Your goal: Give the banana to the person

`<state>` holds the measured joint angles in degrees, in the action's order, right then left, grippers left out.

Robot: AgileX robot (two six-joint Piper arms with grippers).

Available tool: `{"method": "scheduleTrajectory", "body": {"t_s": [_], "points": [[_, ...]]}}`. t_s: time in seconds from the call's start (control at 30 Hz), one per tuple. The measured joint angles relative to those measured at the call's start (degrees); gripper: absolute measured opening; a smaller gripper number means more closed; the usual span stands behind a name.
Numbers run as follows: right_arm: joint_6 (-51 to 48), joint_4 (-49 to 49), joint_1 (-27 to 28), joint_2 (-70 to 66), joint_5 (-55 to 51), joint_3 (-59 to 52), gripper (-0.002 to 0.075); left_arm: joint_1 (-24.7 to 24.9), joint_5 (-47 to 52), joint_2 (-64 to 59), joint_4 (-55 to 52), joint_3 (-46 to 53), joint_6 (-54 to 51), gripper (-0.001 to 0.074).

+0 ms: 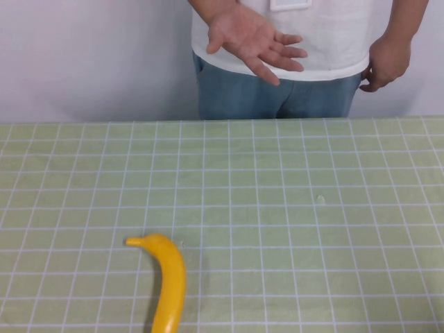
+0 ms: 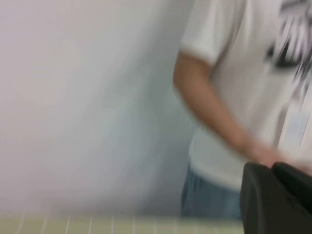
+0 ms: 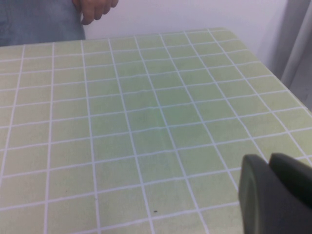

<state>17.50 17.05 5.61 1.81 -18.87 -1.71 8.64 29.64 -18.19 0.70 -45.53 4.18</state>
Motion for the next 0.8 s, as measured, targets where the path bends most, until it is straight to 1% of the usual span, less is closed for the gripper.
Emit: {"method": "scheduleTrajectory", "body": {"t_s": [0.27,0.37,0.57,0.8], "points": [[0.0,0.0,0.0,0.0,0.0,0.0,-0.0009,0.0,21.3,-16.1,0.0,-11.5,0.0,0.0004],[0.0,0.1,0.0,0.0,0.0,0.0,-0.0009,0.0,27.6,-22.2,0.2,-15.2,0.0,0.0004],[0.0,0.0,0.0,0.0,0.0,0.0,-0.0009,0.0,34.0,-32.0,0.6,-16.8,-0.2,0.0004],[0.0,0.0,0.0,0.0,0.0,0.0,-0.0009,0.0,37.1,-39.1,3.9,-16.9,-0.2,0.0008]]}}
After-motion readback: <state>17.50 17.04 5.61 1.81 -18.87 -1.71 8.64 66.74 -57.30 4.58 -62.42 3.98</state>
